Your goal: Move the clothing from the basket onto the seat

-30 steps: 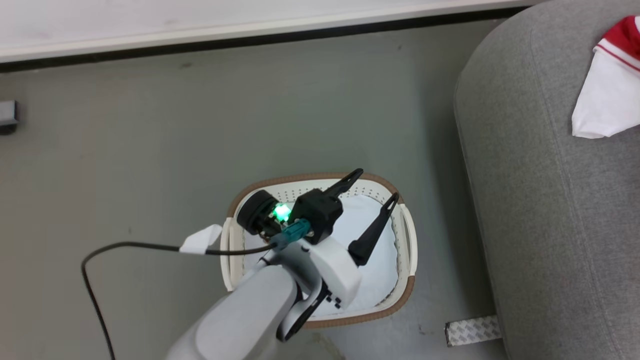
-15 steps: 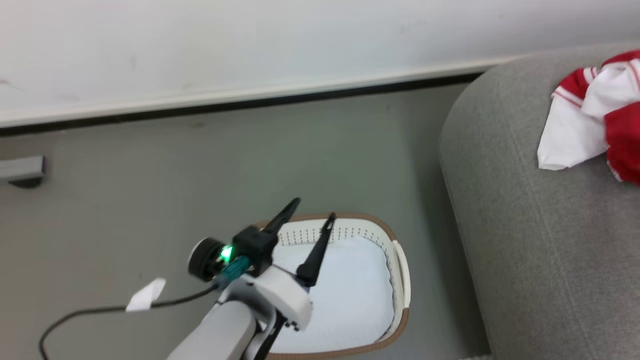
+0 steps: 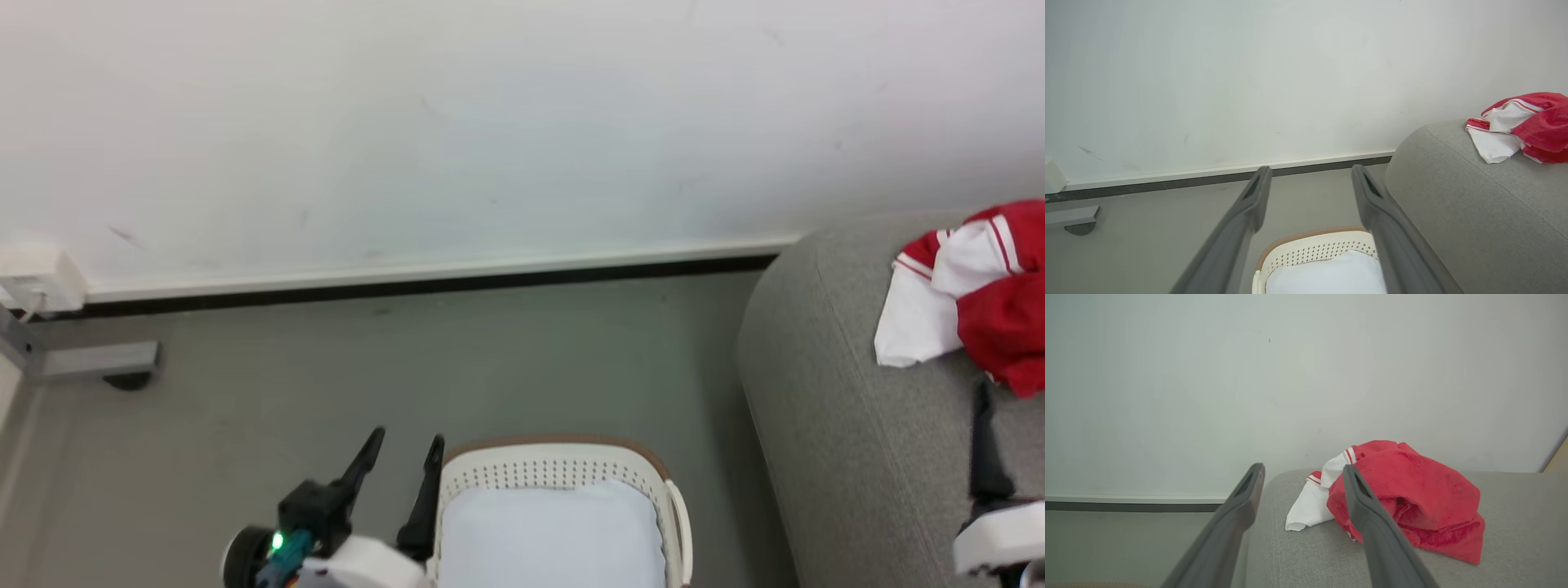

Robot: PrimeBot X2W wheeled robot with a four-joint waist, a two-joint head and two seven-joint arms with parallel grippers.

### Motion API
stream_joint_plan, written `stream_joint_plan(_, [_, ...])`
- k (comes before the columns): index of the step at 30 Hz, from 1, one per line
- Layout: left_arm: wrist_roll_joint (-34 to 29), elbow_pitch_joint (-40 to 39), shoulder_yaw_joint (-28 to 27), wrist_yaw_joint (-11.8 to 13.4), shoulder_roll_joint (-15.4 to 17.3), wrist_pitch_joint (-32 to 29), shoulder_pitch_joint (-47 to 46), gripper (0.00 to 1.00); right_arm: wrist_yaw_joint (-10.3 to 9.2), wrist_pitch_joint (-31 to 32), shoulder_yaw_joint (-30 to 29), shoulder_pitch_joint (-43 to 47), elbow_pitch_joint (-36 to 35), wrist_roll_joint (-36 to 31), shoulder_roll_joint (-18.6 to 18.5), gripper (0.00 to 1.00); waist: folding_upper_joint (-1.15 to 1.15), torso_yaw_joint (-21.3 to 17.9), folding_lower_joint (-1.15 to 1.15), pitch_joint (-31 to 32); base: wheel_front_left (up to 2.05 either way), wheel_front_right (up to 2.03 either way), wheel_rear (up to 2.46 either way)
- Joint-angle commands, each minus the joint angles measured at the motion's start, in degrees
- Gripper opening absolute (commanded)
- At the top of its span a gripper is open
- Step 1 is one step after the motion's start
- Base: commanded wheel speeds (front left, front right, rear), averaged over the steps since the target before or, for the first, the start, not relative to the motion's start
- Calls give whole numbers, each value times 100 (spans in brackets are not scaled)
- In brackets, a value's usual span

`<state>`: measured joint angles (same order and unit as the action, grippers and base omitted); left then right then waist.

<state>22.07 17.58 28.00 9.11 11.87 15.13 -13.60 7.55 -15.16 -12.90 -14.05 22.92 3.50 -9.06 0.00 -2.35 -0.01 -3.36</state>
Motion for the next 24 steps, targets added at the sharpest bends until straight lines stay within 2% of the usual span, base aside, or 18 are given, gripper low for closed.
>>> stream_joint_plan(1, [-63,-45,-74,-15,23,2,165,100,-12,1,49,176,-82,0,18,100,0,153,1,220,0,0,0])
stream_joint_plan(9, [-370,-162,-769,-179,-125,2,946,100,-12,1,473,957,-522,-36,389,100,0,326,1,492,0,0,0])
stream_joint_plan(16, [-611,-42,-1280,-471,-348,3,1402,100,-12,2,638,1355,-459,-171,531,100,0,356,1,649,0,0,0])
stream_joint_plan(24, [-912,42,-1703,-821,-581,3,1453,100,-12,1,682,1467,-308,-115,603,100,0,369,1,667,0,0,0])
